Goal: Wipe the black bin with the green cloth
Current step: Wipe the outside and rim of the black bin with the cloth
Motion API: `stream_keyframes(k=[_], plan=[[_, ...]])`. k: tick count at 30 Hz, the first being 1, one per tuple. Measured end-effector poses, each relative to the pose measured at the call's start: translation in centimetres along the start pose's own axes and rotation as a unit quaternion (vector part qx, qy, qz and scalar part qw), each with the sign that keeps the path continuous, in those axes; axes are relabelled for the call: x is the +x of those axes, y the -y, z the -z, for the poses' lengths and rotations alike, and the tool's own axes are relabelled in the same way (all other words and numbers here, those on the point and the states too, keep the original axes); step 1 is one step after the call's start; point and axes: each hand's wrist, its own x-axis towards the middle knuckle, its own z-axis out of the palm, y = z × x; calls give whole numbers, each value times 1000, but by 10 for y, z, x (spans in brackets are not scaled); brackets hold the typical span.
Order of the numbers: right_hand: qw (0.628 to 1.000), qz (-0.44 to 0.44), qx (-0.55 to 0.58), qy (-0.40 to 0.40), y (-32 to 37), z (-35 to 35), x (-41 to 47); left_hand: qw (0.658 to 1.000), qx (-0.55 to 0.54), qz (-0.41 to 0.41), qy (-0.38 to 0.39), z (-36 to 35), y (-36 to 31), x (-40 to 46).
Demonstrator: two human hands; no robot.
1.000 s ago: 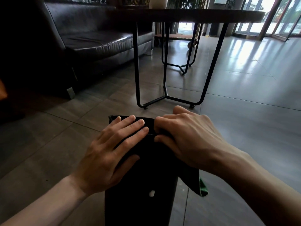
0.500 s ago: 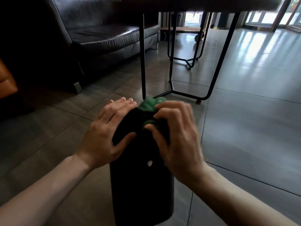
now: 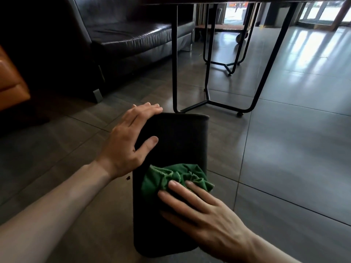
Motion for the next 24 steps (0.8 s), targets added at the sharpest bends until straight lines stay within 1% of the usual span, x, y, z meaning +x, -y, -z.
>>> stream_keyframes(k=[1,3,5,8,9,10,11,14,15,18,20,22,24], plan=[[1000,2,-3,-3,-3,0,0,1000,1,-6,2,0,-1,0],[1000,-25,-1,-12,-15,3,8,1000,-1,-8,5,0,-2,0],[997,-77,13,-22,-31,9,20,1000,-2,-4,5,0,-2,1],[981,-170,71,-61,-41,15,38,1000,6,-4,2,1,-1,0],[976,-189,85,-70,-39,16,41,1000,8,-6,2,1,-1,0],[975,-189,88,-74,-35,14,42,1000,11,-8,3,1,-1,-1],[980,-167,83,-72,-28,12,39,1000,15,-9,4,0,0,-2],[998,-35,39,-47,-3,0,20,1000,27,-10,7,0,4,-7],[999,-8,25,-38,4,-3,14,999,30,-16,8,0,5,-8],[999,-2,24,-47,3,-2,7,998,47,-44,8,0,5,-10],[995,-33,54,-70,-11,2,10,997,56,-43,3,-1,6,-10],[984,-120,80,-107,-31,8,20,998,58,-30,1,0,7,-10],[966,-214,76,-126,-46,14,32,998,56,-23,1,0,6,-10]])
